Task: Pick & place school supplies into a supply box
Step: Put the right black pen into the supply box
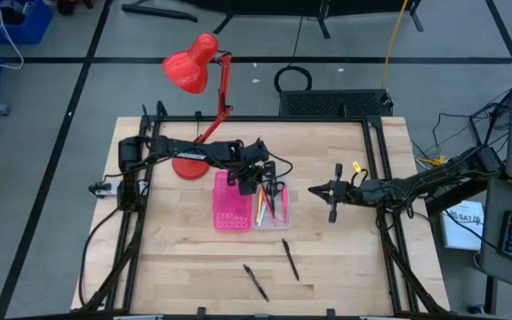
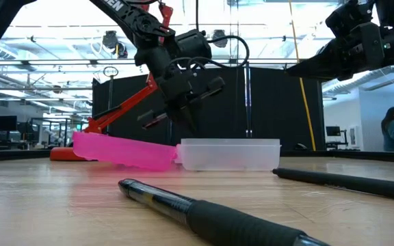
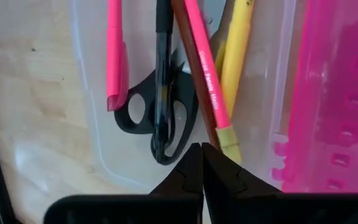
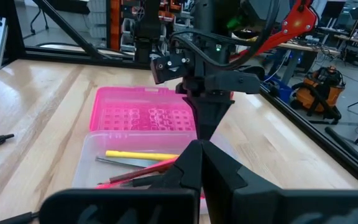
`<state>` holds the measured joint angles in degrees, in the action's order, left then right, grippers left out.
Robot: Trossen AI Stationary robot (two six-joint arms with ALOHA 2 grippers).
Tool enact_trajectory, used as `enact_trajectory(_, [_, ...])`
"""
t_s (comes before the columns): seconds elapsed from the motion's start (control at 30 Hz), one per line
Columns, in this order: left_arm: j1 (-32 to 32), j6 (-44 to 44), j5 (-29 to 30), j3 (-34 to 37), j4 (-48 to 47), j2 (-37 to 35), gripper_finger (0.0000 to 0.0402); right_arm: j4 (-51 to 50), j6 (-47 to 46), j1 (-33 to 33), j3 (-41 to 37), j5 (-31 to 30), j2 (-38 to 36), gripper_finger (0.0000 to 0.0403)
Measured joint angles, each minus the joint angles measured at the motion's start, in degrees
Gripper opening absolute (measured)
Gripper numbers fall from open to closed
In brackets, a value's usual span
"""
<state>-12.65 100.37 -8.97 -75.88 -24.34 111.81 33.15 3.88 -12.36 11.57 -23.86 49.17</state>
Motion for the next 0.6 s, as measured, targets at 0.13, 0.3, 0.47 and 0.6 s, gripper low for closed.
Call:
enact_trajectory(0.13, [0.8,-0.9,0.3,0.0,0.2,0.0,0.003,0.0,-0.1,0.0,0.0,0.0,0.0,0.0])
enact_trajectory(0.3, [4.1,-1.3,6.0,0.0,-1.4,-5.5,0.0045,0.0,-0.2,0.0,0.0,0.0,0.0,0.0])
enact_trajectory(0.47, [9.1,-7.9,9.5,0.0,-5.8,-19.2,0.002,0.1,-0.1,0.0,0.0,0.0,0.0,0.0])
enact_trajectory(0.6, [11.6,-22.5,10.5,-0.2,-9.3,-31.4,0.0006,0.5,-0.1,0.0,0.0,0.0,0.0,0.0])
